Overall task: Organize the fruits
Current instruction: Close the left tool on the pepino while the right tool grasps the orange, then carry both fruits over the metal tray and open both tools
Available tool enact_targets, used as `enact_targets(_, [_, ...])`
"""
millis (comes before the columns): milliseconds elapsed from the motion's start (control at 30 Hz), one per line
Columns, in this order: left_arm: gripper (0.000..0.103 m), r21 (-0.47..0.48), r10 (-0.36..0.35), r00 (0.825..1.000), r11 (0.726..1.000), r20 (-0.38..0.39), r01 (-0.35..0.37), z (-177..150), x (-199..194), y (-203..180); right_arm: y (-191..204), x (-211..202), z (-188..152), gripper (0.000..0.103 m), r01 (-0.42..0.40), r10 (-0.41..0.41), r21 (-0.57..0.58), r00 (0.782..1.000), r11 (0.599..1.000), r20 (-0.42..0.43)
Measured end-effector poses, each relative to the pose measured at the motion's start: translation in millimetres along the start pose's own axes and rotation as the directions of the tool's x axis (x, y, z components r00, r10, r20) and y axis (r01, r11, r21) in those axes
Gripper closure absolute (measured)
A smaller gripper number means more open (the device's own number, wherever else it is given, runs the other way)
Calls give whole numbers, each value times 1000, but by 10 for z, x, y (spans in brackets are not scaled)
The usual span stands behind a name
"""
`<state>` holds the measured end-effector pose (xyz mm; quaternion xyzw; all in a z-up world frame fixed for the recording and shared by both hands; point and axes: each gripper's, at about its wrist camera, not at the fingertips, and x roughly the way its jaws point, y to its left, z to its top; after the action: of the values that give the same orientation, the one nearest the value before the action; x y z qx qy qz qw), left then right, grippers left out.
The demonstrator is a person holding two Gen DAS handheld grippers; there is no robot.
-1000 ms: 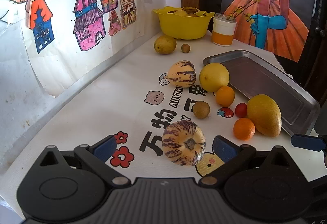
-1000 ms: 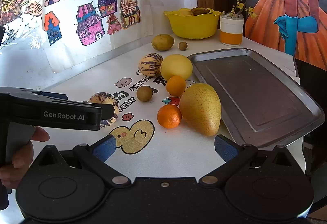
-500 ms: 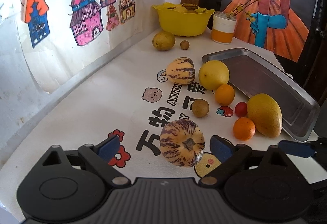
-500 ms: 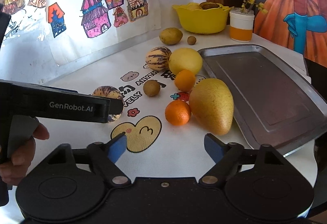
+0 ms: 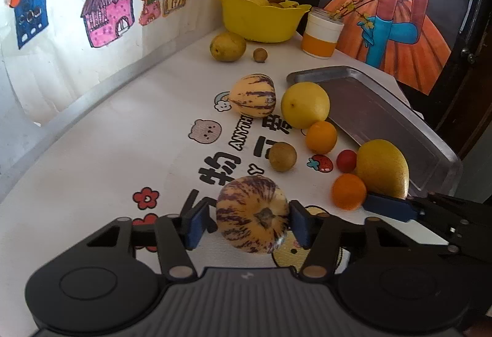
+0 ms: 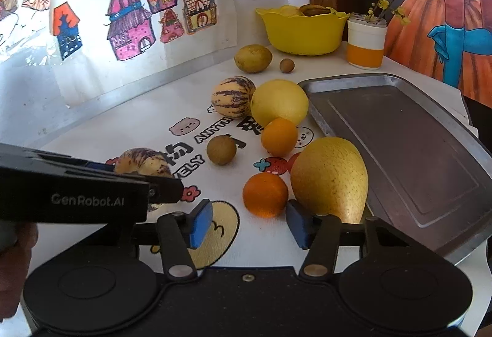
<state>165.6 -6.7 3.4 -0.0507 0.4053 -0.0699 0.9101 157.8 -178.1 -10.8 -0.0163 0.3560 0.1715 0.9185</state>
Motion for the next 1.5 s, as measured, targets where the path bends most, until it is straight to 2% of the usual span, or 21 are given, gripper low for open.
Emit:
enact_targets(67, [49,-4,-7,1000,1000,1,7,7,11,-1,8,29,6,53,14,-14,-1,1000,1000,7])
enact_targets(200, [49,-25,-6,1000,1000,-3,6,18,17,3,25,71,-4,55,28,-28,-8,999,1000,27])
enact_targets(300, [49,-36,8,1000,999,-3,-8,9,-3,13,25,84,-20,67,46,-45,-18,998,999,44])
enact_targets(333, [49,-38,12,1000,999,-1,-12,2,-21,17,22,83,-25,68,47,-46,-19,998,999,50])
enact_targets(500, [49,-25,32,999,999,13,-32,-39,-148,1,-5,14,-72,68,14,-14,-1,998,1000,58])
enact_targets(700, [49,-17,29,999,999,42,-28,10,-352,-17,-2,-285,-84,68,-25,25,-2,994,1000,106])
enact_targets(867, [49,32,15,995,999,101,-18,269,-552,-113,-170,-623,116,68,-34,34,-1,983,999,181])
enact_targets(1000, [49,30,-15,990,1000,142,10,526,-607,-202,-424,-833,322,68,-35,33,2,973,999,227])
enact_targets(1200, [49,-3,-75,983,997,167,77,911,-380,-402,-839,-786,534,68,48,-42,-19,970,999,239])
enact_targets(1333, [49,9,-107,984,994,145,107,1066,-28,-607,-1115,-536,572,68,114,-105,-30,972,993,212])
enact_targets(1500, [49,32,-137,986,990,97,135,1176,448,-854,-1428,-163,531,68,134,-131,-13,981,991,146])
